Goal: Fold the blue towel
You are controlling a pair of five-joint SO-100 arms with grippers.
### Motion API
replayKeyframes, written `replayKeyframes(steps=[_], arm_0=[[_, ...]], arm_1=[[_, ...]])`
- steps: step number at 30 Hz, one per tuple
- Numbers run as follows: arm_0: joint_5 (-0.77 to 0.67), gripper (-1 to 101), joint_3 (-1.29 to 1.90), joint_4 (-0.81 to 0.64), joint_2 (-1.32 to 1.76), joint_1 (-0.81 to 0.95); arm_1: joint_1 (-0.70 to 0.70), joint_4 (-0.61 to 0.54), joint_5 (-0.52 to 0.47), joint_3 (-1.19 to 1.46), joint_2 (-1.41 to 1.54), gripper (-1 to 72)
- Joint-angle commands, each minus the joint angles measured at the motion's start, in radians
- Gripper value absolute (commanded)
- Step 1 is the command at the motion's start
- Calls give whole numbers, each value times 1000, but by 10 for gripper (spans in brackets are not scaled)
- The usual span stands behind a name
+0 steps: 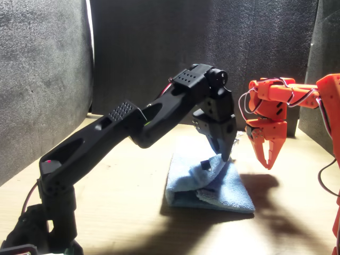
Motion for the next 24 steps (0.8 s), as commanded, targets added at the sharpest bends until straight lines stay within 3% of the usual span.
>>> replayKeyframes(steps=[1, 6, 11, 15, 19, 24], arm_0=[[14, 273, -57, 3, 8, 15], [14, 365, -91, -14, -14, 12], [-9, 351, -94, -12, 2, 20], [-126, 243, -149, 61, 11, 64], [-276, -3, -121, 63, 40, 175], [-350, -3, 21, 67, 91, 301]], arm_1=[[2, 15, 5, 8, 92, 1], [11, 6, 2, 15, 81, 1], [-2, -14, -2, 37, 81, 1], [-63, -25, -5, 37, 110, 1], [-110, -23, -6, 60, 137, 1], [-137, -87, -29, 201, 245, 1]])
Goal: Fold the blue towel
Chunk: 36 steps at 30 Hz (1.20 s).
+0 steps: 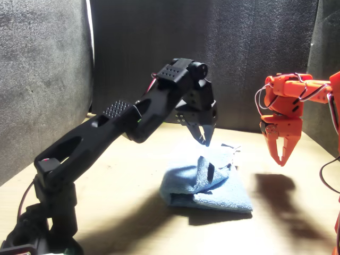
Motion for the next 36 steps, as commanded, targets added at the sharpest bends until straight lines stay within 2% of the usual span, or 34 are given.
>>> replayKeyframes(steps=[1, 6, 9, 12, 21, 30, 36], arm_0=[[-38, -3, 106, 17, 112, 55], [-109, -4, 201, 14, 109, 54], [-118, -4, 71, 17, 15, 54], [-112, -5, -293, 21, -198, 58], [-112, -4, -281, 26, -193, 34], [-63, -3, 713, 17, 465, -17], [-26, -3, 956, 2, 545, -44]], arm_1=[[-21, -23, -11, 66, 130, 1], [-72, -46, -29, 94, 173, 1], [-87, -51, -32, 97, 181, 1], [-87, -54, -32, 106, 184, 1], [-100, -77, -43, 123, 189, 1], [-64, -98, -26, 121, 181, 1], [8, -107, 17, 112, 184, 1]])
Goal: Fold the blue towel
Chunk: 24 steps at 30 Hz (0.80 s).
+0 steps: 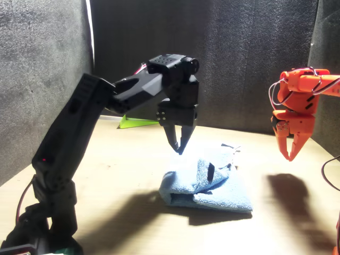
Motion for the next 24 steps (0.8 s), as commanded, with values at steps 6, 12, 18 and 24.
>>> replayKeyframes(steps=[6, 12, 18, 24], arm_0=[[49, -3, 127, -107, 31, 5], [74, -3, -23, -91, -64, -49], [94, -4, -371, 8, -265, -143], [106, -4, -545, 9, -357, -229]], arm_1=[[35, 15, 44, 6, 83, 1], [-6, 25, 23, 12, 100, 1], [-54, 20, 2, 20, 121, 1], [-83, 0, -11, 21, 89, 1]])
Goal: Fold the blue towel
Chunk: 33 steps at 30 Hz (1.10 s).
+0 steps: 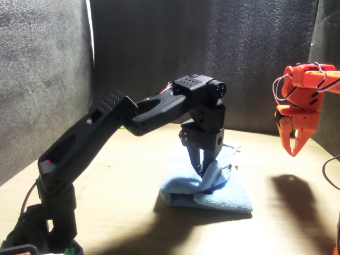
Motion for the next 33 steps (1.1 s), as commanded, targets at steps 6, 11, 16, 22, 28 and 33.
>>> replayKeyframes(steps=[6, 11, 16, 22, 28, 33], arm_0=[[43, -4, -83, 12, 8, -106], [78, -4, -43, 12, 31, -190], [94, -4, -63, 12, -57, -236], [153, -4, -218, 12, -51, -164], [187, -4, -249, 12, 106, -109], [190, 51, -298, 12, 163, -89]], arm_1=[[-14, -25, 3, -2, 9, 0], [-26, -32, 11, -3, -3, 0], [-28, -20, 21, -3, -2, 0], [-43, 12, 17, -3, 34, 0], [-54, 48, 12, -3, 84, 0], [-43, 58, 23, 5, 100, 0]])
